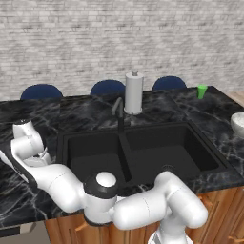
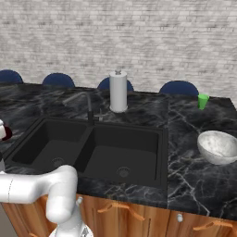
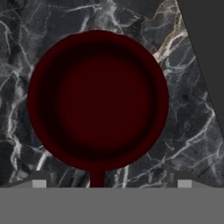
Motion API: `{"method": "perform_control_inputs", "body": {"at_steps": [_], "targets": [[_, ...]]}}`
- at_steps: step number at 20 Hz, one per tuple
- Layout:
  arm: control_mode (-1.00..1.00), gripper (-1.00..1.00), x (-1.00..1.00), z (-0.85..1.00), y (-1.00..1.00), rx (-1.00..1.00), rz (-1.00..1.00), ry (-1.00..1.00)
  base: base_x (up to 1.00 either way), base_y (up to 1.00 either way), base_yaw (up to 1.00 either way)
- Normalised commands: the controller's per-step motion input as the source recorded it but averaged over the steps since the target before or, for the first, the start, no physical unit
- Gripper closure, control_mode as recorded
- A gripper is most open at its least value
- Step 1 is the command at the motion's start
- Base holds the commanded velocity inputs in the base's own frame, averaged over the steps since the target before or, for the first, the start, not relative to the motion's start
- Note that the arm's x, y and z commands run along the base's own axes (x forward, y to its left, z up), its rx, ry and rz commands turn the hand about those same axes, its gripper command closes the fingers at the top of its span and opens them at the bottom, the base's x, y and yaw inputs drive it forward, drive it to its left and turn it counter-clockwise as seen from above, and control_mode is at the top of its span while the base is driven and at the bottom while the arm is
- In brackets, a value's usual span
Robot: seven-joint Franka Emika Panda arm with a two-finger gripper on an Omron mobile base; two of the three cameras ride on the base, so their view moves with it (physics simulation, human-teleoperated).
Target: Pick the mug and place it in the sink. Pick the bowl and place it in the open cabinet and then close the cabinet.
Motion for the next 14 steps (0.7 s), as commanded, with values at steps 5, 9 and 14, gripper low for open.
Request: {"method": "perform_control_inputs", "body": {"at_steps": [5, 9, 14], "targets": [[-1.00, -1.00, 0.01, -0.25, 0.00, -0.02, -0.06, 0.00, 0.00, 0.00, 0.00], [-1.00, -1.00, 0.14, -0.24, 0.00, -0.03, -0.08, 0.00, 0.00, 0.00, 0.00], [-1.00, 1.00, 0.10, -0.07, -0.01, -0.02, -0.08, -0.01, 0.00, 0.00, 0.00]]}}
